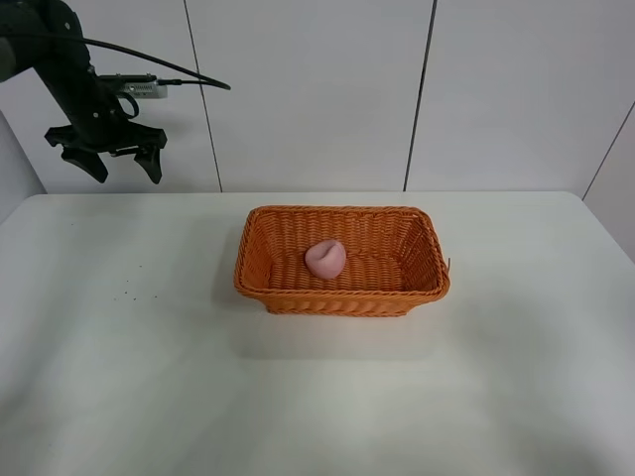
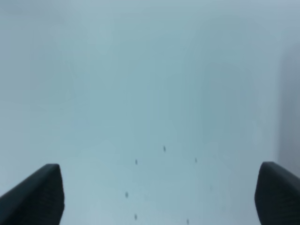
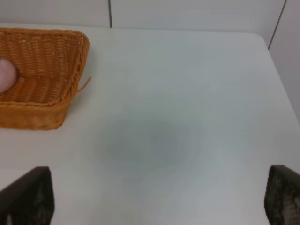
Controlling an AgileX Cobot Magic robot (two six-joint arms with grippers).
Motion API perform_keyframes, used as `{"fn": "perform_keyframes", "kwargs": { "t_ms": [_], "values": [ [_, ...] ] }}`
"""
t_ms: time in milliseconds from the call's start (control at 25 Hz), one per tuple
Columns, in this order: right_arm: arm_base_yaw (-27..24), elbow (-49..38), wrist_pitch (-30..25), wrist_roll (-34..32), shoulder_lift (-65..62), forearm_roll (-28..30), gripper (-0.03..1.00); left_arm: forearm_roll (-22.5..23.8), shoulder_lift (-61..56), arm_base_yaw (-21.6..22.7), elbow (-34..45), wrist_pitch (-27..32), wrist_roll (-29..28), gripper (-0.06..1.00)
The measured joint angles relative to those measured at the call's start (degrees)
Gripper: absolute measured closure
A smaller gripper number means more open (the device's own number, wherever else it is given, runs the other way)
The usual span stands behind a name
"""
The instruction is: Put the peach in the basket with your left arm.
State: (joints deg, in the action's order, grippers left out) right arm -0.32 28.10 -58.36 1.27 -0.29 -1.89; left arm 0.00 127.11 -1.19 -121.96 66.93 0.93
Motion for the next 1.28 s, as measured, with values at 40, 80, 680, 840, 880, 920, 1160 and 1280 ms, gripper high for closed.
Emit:
{"fn": "perform_keyframes", "kwargs": {
  "t_ms": [40,80,680,840,880,920,1160,1280],
  "values": [
    [0.0,0.0,0.0,0.0,0.0,0.0,0.27,0.0,-1.1,0.0,1.4,0.0,0.0,0.1],
    [0.0,0.0,0.0,0.0,0.0,0.0,0.27,0.0,-3.0,0.0,3.8,0.0,0.0,0.1],
    [0.0,0.0,0.0,0.0,0.0,0.0,0.27,0.0,-50.6,0.0,60.3,-0.1,0.0,0.11],
    [0.0,0.0,0.0,0.0,0.0,0.0,0.27,0.0,-65.2,0.0,75.1,-0.3,0.0,0.11],
    [0.0,0.0,0.0,0.0,0.0,0.0,0.27,0.0,-68.4,0.0,77.9,-0.7,0.0,0.11],
    [0.0,0.0,0.0,0.0,0.0,0.0,0.27,0.0,-72.2,0.0,81.0,-1.2,0.0,0.11],
    [0.0,0.0,0.0,0.0,0.0,0.0,0.27,0.0,-91.5,0.0,92.3,-5.2,0.0,0.11],
    [0.0,0.0,0.0,0.0,0.0,0.0,0.27,-0.3,-99.7,0.0,93.1,-6.1,0.0,0.11]
  ]
}}
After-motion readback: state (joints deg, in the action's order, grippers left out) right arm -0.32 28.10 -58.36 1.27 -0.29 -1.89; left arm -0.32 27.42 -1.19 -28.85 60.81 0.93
